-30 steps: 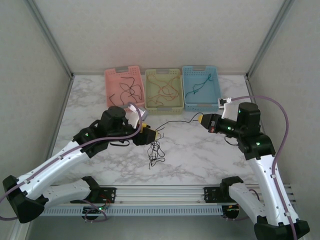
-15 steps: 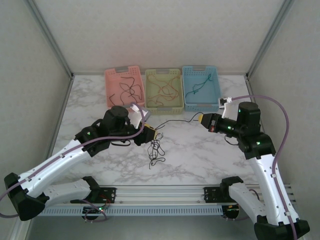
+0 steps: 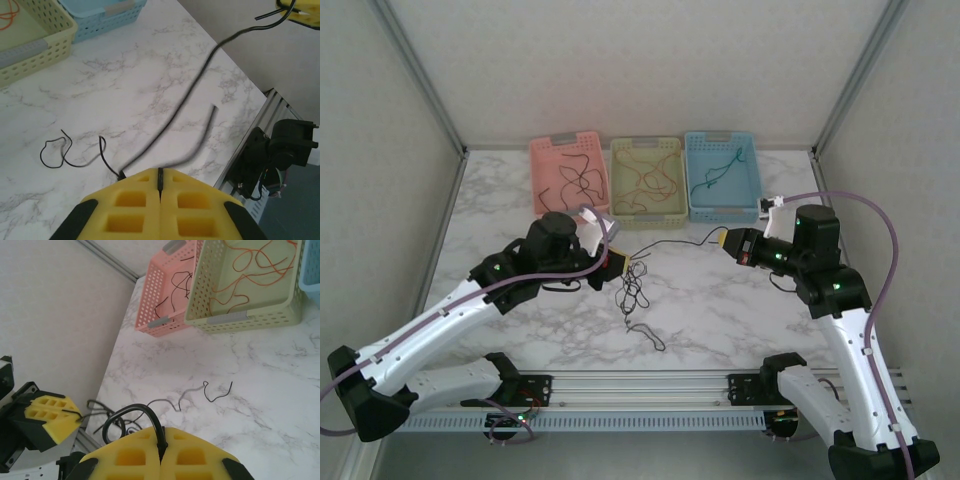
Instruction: Untangle the cables
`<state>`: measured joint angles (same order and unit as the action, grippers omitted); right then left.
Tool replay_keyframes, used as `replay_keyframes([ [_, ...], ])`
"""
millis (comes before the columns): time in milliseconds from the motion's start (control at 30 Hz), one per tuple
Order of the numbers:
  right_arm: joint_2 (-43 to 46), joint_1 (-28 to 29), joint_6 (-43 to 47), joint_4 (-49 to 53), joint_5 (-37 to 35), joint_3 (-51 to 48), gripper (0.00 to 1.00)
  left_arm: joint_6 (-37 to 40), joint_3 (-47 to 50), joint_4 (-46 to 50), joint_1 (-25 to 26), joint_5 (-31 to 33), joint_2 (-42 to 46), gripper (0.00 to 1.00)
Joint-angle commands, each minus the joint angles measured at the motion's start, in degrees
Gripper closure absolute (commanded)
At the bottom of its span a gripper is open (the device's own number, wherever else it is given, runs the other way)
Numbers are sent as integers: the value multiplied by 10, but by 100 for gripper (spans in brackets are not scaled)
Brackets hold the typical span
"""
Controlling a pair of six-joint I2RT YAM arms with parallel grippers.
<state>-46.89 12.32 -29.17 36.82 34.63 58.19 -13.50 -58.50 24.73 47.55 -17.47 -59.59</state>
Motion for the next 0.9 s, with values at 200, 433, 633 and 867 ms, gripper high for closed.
replay_keyframes([
  [200,0,4,-2,-5,2,9,100,2,-6,10,6,2,12,47],
  [433,-18,4,-33,27,-12,30,100,85,-105,109,62,130,-76,46],
  [633,-32,4,-42,54,-14,48,100,135,-170,157,83,185,-116,48],
  [867,-33,4,-39,57,-8,50,100,153,-193,180,89,203,-142,53],
])
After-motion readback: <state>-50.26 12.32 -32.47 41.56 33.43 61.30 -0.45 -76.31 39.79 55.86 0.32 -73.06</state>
